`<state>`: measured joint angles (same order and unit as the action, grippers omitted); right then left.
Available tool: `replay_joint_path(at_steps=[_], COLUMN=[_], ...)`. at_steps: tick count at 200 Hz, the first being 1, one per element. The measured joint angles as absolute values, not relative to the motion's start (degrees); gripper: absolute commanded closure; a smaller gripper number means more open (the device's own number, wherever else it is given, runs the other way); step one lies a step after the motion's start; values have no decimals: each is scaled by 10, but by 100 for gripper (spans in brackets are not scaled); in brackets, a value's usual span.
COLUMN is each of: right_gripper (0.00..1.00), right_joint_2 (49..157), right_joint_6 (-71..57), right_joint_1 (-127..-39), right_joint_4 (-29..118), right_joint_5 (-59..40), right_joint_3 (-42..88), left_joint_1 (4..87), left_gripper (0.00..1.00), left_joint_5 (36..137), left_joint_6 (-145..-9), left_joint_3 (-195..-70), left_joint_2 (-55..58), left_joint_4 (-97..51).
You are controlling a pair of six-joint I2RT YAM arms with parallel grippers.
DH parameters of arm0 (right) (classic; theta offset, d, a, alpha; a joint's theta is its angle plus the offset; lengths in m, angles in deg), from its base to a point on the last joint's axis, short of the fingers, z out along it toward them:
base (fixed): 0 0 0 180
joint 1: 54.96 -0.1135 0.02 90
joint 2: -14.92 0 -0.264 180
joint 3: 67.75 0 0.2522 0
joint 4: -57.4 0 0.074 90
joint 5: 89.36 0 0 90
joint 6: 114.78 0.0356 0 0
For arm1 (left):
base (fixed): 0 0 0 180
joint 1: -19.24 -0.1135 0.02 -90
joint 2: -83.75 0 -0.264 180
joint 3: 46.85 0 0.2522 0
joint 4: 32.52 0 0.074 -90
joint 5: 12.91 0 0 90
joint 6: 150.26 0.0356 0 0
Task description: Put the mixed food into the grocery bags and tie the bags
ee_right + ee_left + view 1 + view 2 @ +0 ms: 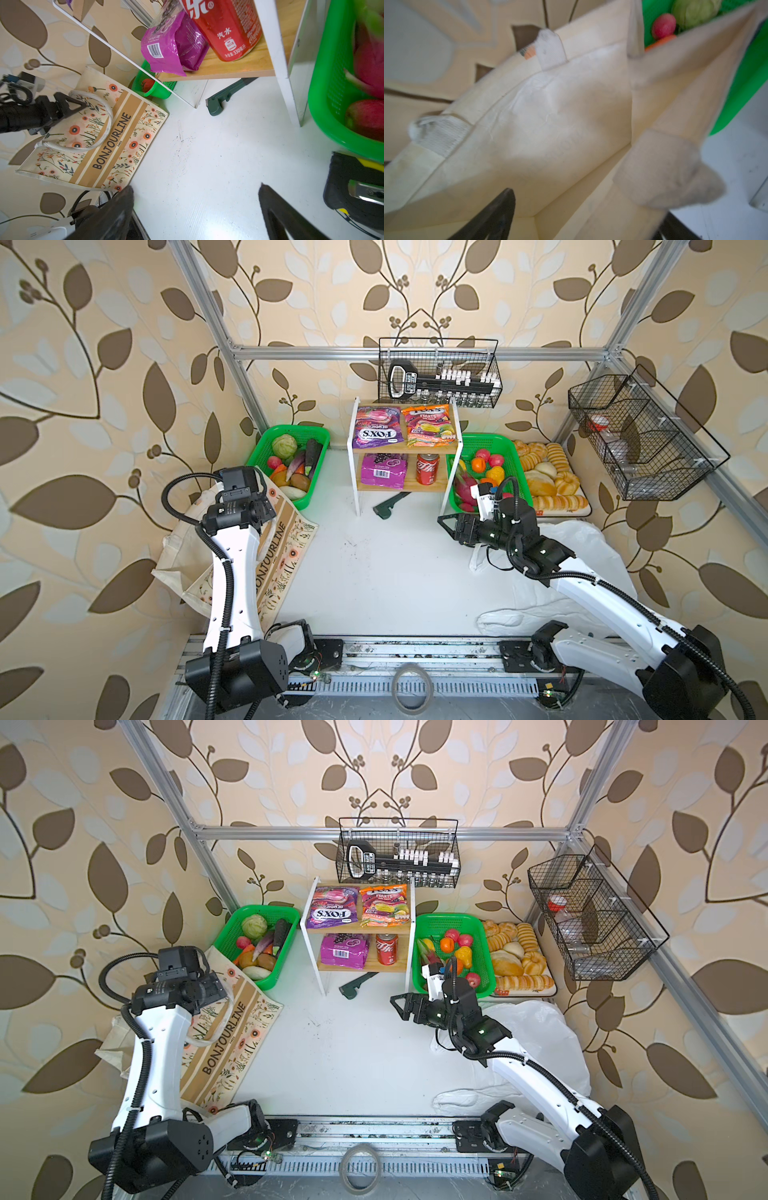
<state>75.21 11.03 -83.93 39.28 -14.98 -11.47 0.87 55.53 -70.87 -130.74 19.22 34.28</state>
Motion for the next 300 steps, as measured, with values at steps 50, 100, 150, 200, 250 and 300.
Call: replay_joint_path(at_steps=[50, 100, 150, 200, 250, 300], right_gripper=[6, 6, 6, 7, 8, 10], right_joint_2=[718, 670, 690, 738, 831, 911], right_joint_6=[118, 177, 222, 241, 243, 250], right_joint_1=[-860, -871, -916, -1006, -1070, -1105], right_joint_4=[339, 284, 270, 306, 325, 327], right_joint_5=[-126, -114, -112, -105, -100, -96], right_joint_3=[-93, -79, -78, -37, 40, 128], left_joint_1=[8, 22, 175, 244, 356, 380], left_gripper=[100, 100, 99, 89, 35, 26], left_joint_5=[666, 834, 870, 878, 933, 915], left_joint_6=[-761, -868, -995, -1095, -1107, -1043], left_joint_3=[-1288, -1350, -1390, -1316, -1308, -1355], left_joint_2=[263, 253, 248, 289, 233, 249], left_joint_4=[373, 436, 432, 358, 293, 319])
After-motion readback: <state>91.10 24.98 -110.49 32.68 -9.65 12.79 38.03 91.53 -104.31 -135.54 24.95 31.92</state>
